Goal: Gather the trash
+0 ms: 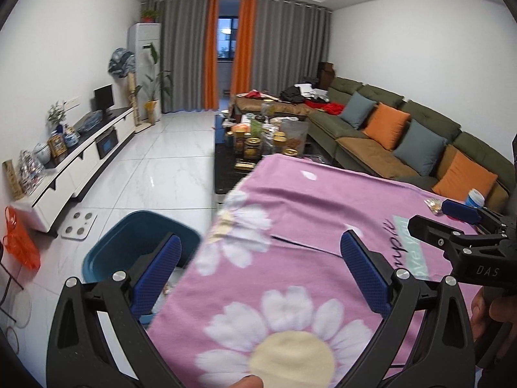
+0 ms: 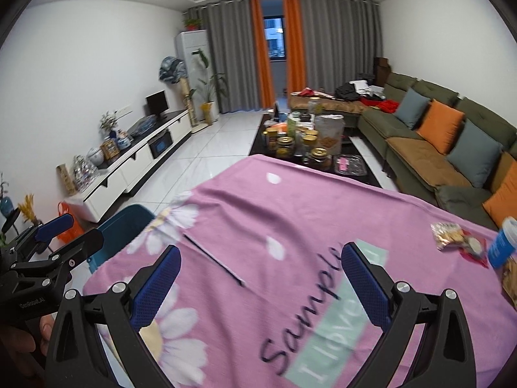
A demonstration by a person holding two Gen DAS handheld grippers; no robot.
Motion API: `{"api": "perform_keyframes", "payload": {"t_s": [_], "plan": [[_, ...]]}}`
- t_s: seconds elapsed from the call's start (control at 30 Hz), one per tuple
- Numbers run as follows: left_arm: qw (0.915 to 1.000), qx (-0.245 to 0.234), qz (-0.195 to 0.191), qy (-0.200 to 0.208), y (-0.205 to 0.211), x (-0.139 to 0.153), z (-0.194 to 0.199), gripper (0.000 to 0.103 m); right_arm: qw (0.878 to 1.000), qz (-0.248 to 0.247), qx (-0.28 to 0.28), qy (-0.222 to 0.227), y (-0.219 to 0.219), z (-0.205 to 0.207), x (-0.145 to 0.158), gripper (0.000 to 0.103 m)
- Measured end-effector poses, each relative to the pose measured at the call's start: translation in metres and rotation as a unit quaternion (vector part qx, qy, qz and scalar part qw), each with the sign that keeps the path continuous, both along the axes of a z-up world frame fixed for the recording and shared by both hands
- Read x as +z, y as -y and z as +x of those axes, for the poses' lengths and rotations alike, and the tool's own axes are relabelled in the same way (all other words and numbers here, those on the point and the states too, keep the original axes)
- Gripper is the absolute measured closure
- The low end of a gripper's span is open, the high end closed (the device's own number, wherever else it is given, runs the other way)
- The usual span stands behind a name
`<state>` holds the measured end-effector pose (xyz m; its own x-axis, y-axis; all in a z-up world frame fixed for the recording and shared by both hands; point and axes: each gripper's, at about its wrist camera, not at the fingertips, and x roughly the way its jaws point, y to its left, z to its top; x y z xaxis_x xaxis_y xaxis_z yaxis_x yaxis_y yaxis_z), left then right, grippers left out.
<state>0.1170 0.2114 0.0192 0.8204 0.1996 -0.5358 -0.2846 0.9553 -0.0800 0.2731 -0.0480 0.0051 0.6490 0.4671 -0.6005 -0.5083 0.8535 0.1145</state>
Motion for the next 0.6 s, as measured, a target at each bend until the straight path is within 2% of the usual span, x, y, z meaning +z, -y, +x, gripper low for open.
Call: {"api": "perform_keyframes", "payload": {"t_s": [0.6], "plan": [[0.9924,-0.121,0.022,-0.009,0.107,-0.004,0.063,0.006,0.993,0.024,-0.116,-0.015,0.122,0.006,-0.014,0.007]]}}
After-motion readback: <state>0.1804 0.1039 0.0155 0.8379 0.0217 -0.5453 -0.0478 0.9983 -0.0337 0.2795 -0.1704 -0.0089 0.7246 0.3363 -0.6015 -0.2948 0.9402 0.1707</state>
